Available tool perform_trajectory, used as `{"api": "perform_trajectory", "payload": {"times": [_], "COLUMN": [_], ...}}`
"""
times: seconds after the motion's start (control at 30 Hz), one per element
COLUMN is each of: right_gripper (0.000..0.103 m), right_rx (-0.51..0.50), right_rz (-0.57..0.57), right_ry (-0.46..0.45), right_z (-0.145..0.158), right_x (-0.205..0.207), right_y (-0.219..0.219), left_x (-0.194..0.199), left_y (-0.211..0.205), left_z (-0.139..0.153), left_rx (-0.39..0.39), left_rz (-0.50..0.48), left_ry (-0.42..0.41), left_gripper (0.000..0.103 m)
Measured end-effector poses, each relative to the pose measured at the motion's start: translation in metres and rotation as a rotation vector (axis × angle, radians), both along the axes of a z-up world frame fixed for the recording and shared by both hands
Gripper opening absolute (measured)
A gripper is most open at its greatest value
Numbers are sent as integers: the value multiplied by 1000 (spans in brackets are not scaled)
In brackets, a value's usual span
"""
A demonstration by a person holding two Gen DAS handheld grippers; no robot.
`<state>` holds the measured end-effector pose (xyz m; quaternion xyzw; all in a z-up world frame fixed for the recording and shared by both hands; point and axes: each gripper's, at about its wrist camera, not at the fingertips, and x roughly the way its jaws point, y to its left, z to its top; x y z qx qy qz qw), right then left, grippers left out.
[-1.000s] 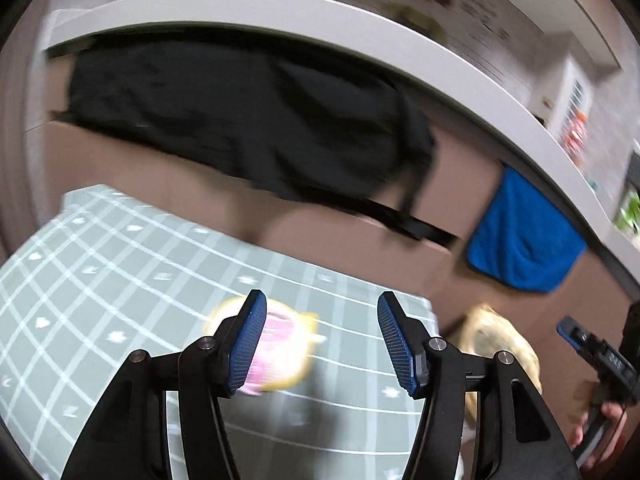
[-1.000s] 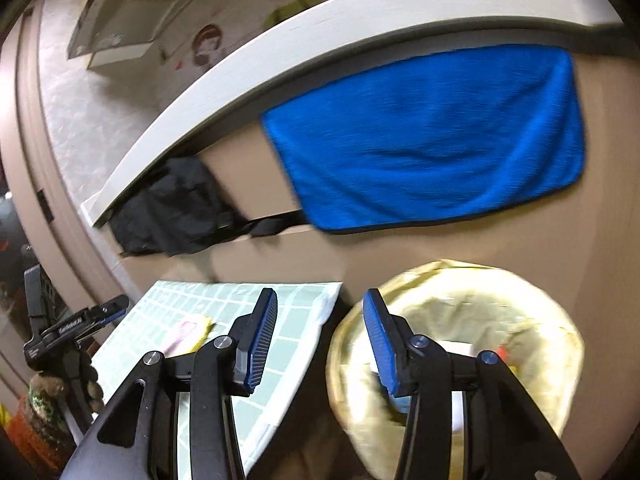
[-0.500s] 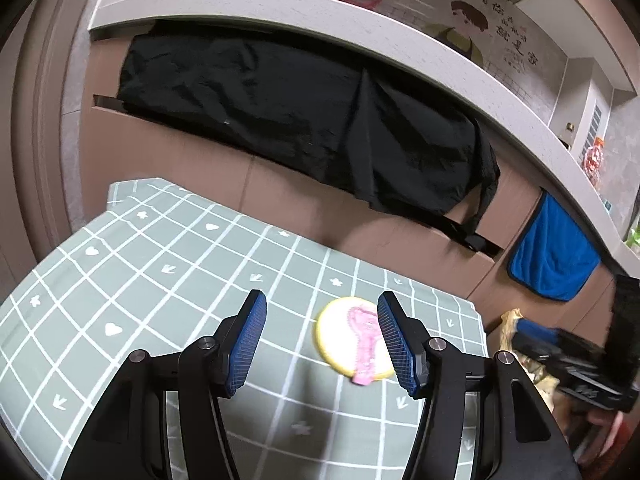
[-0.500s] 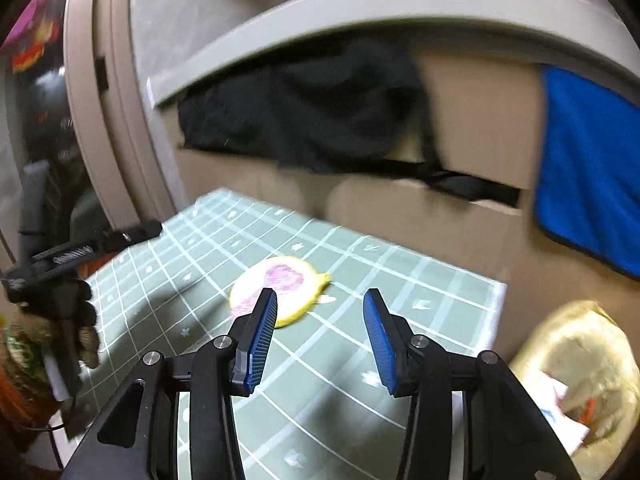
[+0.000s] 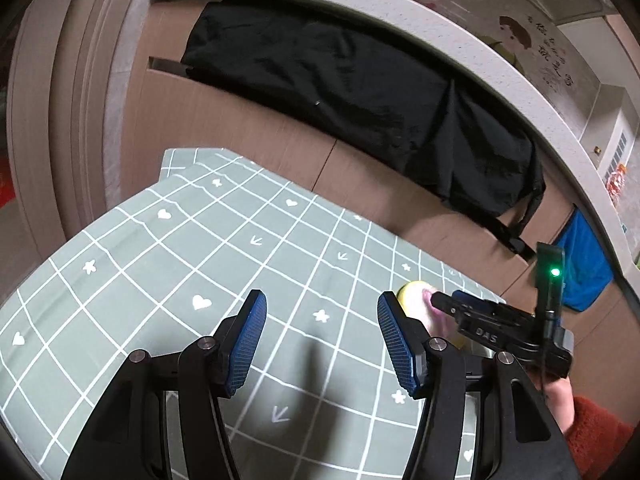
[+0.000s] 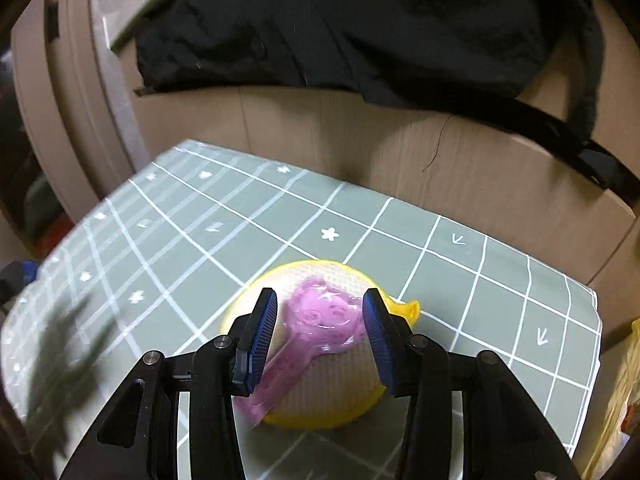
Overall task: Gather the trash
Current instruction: 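Grasp the yellow lid rim with the left tool while the right tool grasps the pink film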
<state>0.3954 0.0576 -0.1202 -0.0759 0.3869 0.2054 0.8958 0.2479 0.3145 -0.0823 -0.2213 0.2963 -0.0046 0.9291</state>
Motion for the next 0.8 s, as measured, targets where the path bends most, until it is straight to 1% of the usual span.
{"api": "perform_trajectory", "payload": {"times": [0.03, 0.07, 0.1, 0.17, 0.23, 0.37, 0.47, 0.5, 0.57, 0.63, 0.67, 0.73, 0.8], "right_gripper": [43, 39, 38, 38, 38, 38, 38, 38, 38, 38, 38, 38, 38], "right_rx": [-23, -41, -40, 37, 90, 153, 196, 202, 219, 231, 243, 274, 285], "right_rz": [-3, 7, 14, 39, 43, 33, 29, 21, -3, -32, -51, -76, -96], "right_ry": [-11, 5, 18, 33, 60, 73, 54, 45, 25, 14, 13, 15, 5], "right_z": [-2, -4, -6, -2, 1, 11, 23, 26, 30, 32, 33, 35, 35], "right_x": [2, 4, 5, 3, 1, -14, -35, -41, -54, -60, -65, -70, -75], "right_y": [3, 5, 4, -9, -23, -54, -85, -93, -116, -134, -147, -166, -181], "left_x": [3, 6, 9, 19, 31, 66, 91, 103, 119, 138, 144, 153, 156], "left_y": [0, 0, -1, -7, -14, -38, -63, -76, -95, -118, -126, -139, -152], "left_z": [-2, -3, -4, -7, -9, -16, -18, -19, -20, -22, -23, -23, -18], "left_rx": [-3, -8, -11, -35, -57, -128, -163, -153, -100, -16, 18, 68, 90], "left_rz": [-7, -15, -21, -49, -83, -178, -259, -290, -318, -345, -343, -331, -337], "left_ry": [4, 9, 14, 28, 42, 103, 147, 169, 190, 217, 228, 226, 208], "left_gripper": [59, 59, 59, 59, 59, 59, 59, 59, 59, 59, 59, 59, 59]}}
